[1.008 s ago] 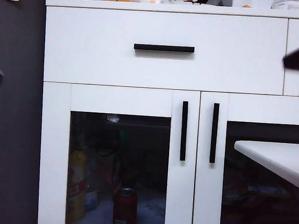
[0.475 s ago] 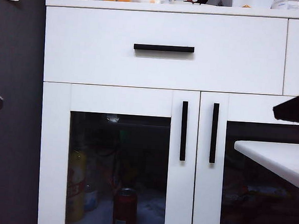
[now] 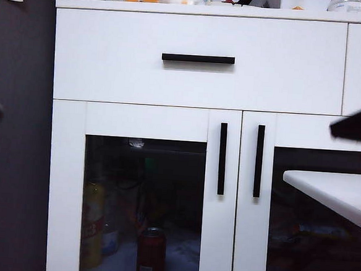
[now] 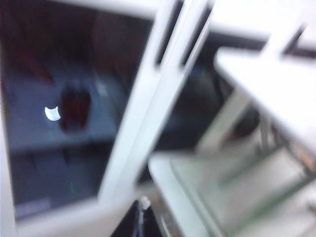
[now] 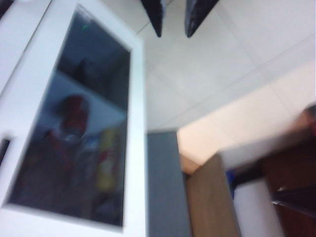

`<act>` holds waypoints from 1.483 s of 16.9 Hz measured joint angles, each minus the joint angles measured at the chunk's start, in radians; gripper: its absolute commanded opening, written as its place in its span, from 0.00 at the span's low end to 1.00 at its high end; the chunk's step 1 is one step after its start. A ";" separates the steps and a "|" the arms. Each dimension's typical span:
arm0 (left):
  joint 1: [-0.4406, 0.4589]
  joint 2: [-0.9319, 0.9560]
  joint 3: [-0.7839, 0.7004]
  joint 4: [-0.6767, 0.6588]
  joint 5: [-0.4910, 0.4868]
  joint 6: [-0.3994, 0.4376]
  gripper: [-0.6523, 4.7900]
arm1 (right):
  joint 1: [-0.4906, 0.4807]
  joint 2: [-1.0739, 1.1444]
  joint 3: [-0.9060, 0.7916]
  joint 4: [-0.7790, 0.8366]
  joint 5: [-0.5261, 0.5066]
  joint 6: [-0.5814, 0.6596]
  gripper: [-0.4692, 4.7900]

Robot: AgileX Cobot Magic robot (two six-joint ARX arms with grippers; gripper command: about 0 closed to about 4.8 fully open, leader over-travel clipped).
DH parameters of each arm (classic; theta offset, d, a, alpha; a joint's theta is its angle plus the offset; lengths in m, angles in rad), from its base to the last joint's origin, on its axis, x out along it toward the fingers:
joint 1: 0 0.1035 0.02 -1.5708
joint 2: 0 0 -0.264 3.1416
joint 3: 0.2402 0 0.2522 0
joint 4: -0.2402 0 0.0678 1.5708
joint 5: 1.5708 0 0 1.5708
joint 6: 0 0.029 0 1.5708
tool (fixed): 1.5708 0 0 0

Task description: Open the left door of the white cabinet, pick up a can of beverage from the table on the right, place it inside the cabinet, and finally close the cabinet door.

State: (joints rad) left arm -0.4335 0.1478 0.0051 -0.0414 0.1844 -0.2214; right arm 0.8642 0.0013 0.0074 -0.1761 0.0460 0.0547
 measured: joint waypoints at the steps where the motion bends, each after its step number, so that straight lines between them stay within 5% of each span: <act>1: 0.053 -0.039 0.000 0.000 0.015 0.000 0.11 | -0.073 0.002 0.000 -0.005 -0.005 0.000 0.21; 3: 0.139 -0.087 0.000 0.000 0.014 0.000 0.11 | -0.219 0.002 0.000 -0.005 -0.008 0.000 0.21; 7: 0.373 -0.145 0.000 0.011 0.014 0.000 0.11 | -0.657 0.002 0.000 -0.005 -0.002 0.000 0.21; 11: 0.471 -0.145 0.000 0.011 0.015 0.000 0.11 | -0.897 0.002 0.000 -0.005 0.007 0.000 0.21; 20: 0.494 -0.145 0.000 0.011 0.016 0.006 0.11 | -0.920 0.002 0.000 -0.005 0.004 0.000 0.21; 25: 0.494 -0.145 0.000 0.071 -0.013 0.161 0.11 | -0.920 0.002 0.000 -0.003 0.003 -0.001 0.21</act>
State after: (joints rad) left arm 0.0605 0.0029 0.0055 0.0299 0.1719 -0.0601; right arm -0.0559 0.0032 0.0074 -0.1791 0.0490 0.0536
